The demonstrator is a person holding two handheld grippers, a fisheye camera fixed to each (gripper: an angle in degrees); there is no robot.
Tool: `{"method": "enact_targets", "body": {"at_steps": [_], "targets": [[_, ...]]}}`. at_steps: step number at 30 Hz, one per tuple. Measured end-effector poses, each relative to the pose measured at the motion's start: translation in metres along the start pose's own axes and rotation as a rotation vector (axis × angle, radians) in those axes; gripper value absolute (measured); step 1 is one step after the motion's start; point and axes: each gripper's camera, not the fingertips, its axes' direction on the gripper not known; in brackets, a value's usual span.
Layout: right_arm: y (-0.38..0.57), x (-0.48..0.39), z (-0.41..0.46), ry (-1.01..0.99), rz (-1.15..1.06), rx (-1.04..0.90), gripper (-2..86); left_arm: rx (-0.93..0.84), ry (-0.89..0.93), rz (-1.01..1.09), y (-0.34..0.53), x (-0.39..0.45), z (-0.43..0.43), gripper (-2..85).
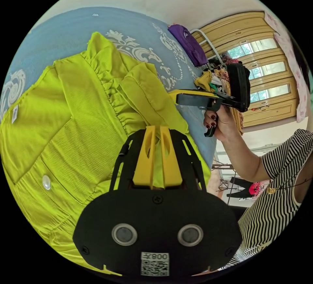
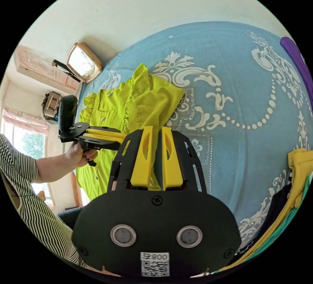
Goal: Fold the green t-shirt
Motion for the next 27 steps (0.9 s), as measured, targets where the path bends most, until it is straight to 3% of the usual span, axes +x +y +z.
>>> {"method": "enact_targets", "body": {"at_steps": [5, 10, 18, 27], "targets": [[0.012, -0.001, -0.015, 0.100, 0.042, -0.001, 0.7, 0.015, 0.002, 0.005, 0.005, -0.006, 0.013, 0.5], [0.026, 0.011, -0.029, 0.067, 0.125, -0.006, 0.1, 0.011, -0.002, 0.023, 0.013, -0.011, 0.023, 0.3], [0.004, -0.011, -0.074, 0.049, 0.070, 0.125, 0.1, 0.100, -0.047, 0.041, 0.048, -0.008, 0.013, 0.2], [-0.060, -0.045, -0.045, 0.316, -0.069, -0.057, 0.1, 0.011, -0.057, 0.113, 0.081, -0.004, 0.055, 0.2]]}}
